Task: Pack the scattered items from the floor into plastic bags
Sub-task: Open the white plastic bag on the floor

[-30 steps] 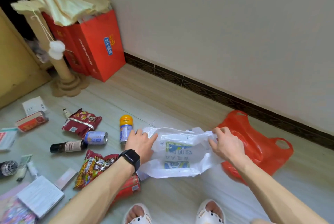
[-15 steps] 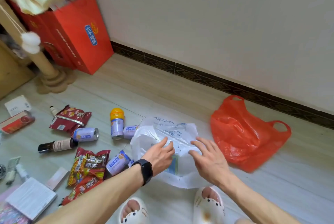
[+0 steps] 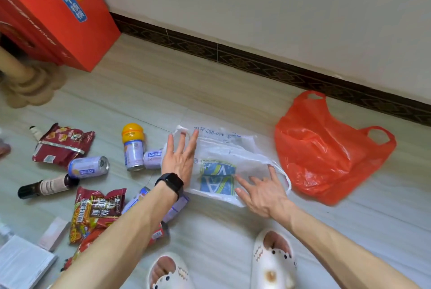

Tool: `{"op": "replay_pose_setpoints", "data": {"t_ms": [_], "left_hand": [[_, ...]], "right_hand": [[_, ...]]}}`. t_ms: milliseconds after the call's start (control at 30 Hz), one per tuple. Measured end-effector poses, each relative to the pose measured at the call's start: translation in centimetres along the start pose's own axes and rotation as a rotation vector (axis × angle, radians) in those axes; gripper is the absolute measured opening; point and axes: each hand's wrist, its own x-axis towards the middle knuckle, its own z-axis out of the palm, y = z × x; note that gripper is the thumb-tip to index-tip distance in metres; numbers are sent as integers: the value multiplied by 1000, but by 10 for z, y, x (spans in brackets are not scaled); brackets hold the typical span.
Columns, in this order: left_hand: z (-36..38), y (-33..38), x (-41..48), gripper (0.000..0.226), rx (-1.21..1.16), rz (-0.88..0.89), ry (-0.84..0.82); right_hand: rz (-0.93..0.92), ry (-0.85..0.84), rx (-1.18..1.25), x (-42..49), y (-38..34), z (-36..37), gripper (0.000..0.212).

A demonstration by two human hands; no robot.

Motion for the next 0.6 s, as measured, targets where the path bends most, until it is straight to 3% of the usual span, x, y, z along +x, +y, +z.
{"op": "replay_pose_setpoints", "data": {"t_ms": [67,233,333,400,500,600], "left_hand": [[-2,2,9,72,-8,19,49],[1,31,21,62,197,319,380],[1,50,25,42,380,561,293],[0,54,31,35,349,656,110],[-3,51,43,44,274,625,-77],[-2,44,57,67,324,532,-113]], "right_hand": [[-16,-23,-54,11,10,-7,61],[35,29,-121,37,26,-22,54],[37,10,-134,49,31,-31,60],[15,-68,-154,55,35,-35,58],[-29,-151,-146,57,36,-33,66],[-81,-210,-143,58,37,-29,85]]}}
